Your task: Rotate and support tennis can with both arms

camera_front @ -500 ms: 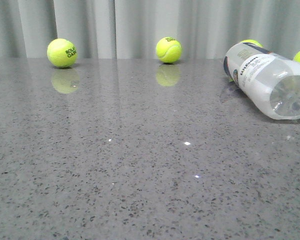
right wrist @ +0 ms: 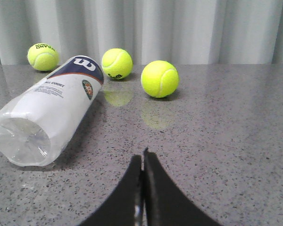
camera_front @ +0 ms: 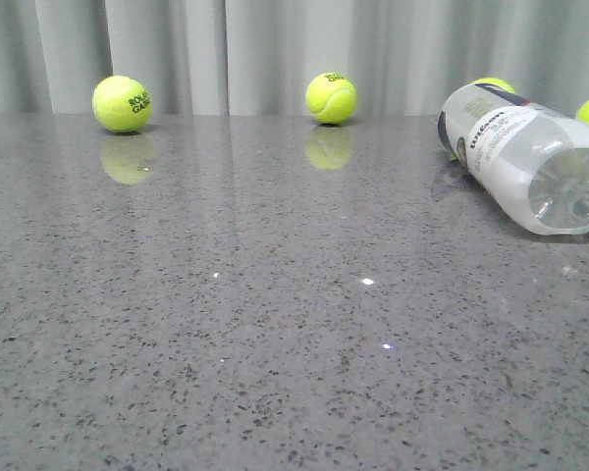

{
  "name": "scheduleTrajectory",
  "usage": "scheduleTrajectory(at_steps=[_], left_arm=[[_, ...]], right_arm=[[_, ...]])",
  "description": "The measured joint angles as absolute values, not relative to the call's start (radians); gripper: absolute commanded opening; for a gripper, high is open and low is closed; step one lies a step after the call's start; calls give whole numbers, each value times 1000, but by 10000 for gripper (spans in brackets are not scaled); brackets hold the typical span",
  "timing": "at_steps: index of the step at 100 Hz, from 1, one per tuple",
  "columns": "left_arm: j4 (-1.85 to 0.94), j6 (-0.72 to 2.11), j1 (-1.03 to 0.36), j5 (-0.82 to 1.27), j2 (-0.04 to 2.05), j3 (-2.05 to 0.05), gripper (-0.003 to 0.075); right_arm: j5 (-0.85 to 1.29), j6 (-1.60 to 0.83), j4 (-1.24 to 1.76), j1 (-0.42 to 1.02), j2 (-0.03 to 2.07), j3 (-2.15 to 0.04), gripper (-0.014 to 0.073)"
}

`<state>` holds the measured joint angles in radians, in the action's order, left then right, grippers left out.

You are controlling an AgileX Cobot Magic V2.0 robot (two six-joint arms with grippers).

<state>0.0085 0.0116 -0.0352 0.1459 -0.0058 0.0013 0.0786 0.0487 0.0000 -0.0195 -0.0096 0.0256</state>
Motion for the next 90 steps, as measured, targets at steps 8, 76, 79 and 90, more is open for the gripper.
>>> scheduleTrajectory(at_steps=[8,76,79,90], left_arm=[[9,12,-35,146,-6,1,-19],[9,12,-35,146,-6,1,-19],[9,12,-35,146,-6,1,-19],[9,12,-35,146,-6,1,-19]], right_arm=[[79,49,0,-19,-10,26,-61],[634,49,0,-19,294,-471,-61],[643,49,5,-19,331,-499,-61],[669,49,12,-19,489,-593,-25]])
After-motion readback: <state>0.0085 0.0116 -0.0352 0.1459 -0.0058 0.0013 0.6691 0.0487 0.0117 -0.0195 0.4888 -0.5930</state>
